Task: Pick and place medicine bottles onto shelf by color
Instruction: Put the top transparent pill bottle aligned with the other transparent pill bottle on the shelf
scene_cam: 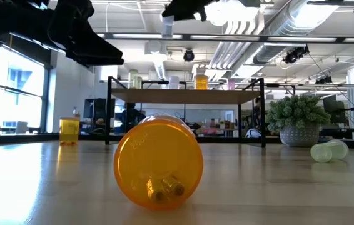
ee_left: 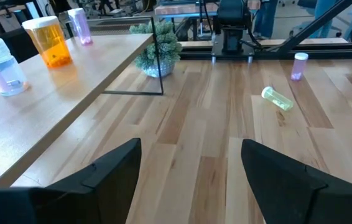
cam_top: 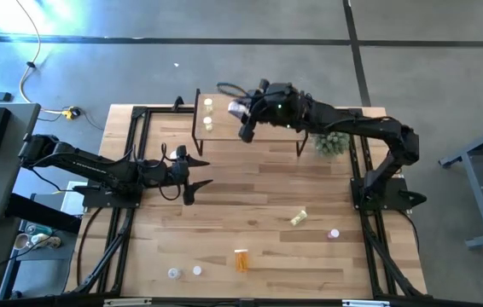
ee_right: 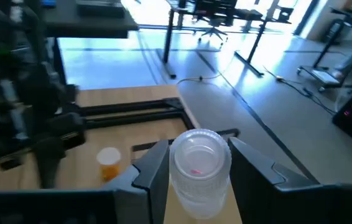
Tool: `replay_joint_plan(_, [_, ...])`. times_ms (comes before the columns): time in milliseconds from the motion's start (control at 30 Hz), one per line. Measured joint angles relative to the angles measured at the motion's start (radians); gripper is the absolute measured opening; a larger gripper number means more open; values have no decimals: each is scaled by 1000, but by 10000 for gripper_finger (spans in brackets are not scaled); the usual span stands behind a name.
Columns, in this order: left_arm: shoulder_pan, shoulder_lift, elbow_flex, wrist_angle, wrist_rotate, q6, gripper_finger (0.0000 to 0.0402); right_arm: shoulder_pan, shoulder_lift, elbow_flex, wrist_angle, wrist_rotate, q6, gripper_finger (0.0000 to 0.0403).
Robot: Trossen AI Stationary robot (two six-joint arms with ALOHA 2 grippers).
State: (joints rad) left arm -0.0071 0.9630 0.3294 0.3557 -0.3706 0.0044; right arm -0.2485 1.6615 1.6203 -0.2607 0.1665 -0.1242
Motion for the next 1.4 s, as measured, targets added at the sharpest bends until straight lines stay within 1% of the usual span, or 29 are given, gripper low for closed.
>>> replay_joint_plan(67, [0, 0, 0, 0, 0, 0, 267, -29, -2, -37, 30, -2, 39, 125])
replay_joint_plan(167, [0, 0, 0, 0, 0, 0, 267, -64, 1, -138, 127, -41, 87, 125])
replay_joint_plan(267, [0, 0, 0, 0, 0, 0, 267, -80, 1, -230, 223, -65, 135, 125])
replay_joint_plan(367, [0, 0, 0, 0, 0, 0, 267, -84, 1, -312, 289, -68, 175, 126])
replay_joint_plan(533, [0, 0, 0, 0, 0, 0, 267, -84, 6, -383, 342, -69, 232, 126])
replay_joint_plan(667, [0, 0, 0, 0, 0, 0, 267, -73, 51, -390, 358, -69, 259, 126])
replay_joint_plan(833, [0, 0, -1, 0, 0, 0, 267, -57, 100, -345, 354, -70, 257, 126])
replay_joint_plan(1000, [0, 0, -1, 0, 0, 0, 267, -72, 100, -330, 349, -55, 256, 126])
replay_joint_plan(1400, [0, 0, -1, 0, 0, 0, 267, -79, 102, -333, 302, -61, 248, 126])
